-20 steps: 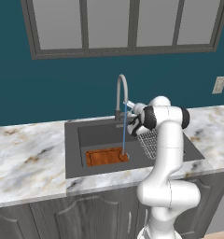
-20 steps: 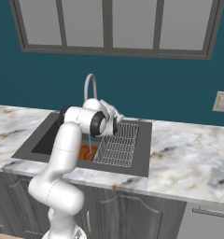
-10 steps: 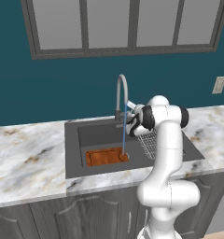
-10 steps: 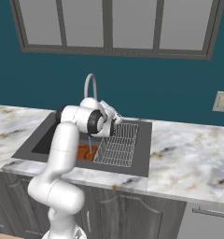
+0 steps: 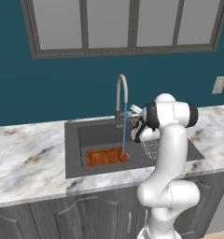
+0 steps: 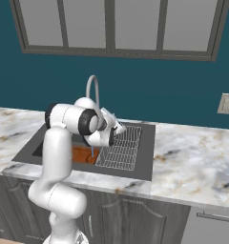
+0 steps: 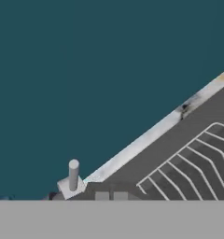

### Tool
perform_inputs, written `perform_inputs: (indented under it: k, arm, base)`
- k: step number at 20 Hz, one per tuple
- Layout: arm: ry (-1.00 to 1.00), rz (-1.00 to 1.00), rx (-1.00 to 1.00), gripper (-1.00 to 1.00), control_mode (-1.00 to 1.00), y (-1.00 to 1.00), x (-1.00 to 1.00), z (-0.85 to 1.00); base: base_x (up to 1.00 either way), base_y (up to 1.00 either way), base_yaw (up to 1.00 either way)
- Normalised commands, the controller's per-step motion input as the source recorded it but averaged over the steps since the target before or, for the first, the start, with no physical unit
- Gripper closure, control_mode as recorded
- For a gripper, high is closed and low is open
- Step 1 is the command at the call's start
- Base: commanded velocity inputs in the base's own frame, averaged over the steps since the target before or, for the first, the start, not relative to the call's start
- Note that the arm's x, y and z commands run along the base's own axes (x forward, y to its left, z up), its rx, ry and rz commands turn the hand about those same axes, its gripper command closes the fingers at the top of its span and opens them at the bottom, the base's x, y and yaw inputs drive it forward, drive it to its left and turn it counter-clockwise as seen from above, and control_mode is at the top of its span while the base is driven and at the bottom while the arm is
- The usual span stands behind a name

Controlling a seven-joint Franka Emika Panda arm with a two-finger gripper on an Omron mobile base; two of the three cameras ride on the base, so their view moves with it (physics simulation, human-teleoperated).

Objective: Turn on the sink faucet with hot water and rinse the cutting board for ten seconds, then turn off the faucet. Push the cutting board to reach the water if necessary.

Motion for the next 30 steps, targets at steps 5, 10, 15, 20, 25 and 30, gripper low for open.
perform_inputs:
  k: [5,10,15,20,25,30]
  arm:
    - [0.01,0.00,-0.02,1.00,-1.00,-0.29,-0.51,0.00]
    - [0.00,0.00,0.00,1.00,-1.00,-0.01,-0.14,0.00]
    - [0.00,0.10,0.00,1.00,-1.00,0.00,0.00,0.00]
    - [0.01,0.25,0.00,1.00,-1.00,-0.11,0.00,0.00]
    - [0.00,0.26,0.00,1.00,-1.00,-0.25,0.00,0.00]
    - [0.00,0.21,0.00,1.00,-1.00,-0.20,0.00,0.00]
  base:
    - [0.00,0.00,0.00]
    - [0.00,0.00,0.00]
    - [0.00,0.00,0.00]
    - [0.00,0.00,0.00]
    - [0.00,0.00,0.00]
    - [0.00,0.00,0.00]
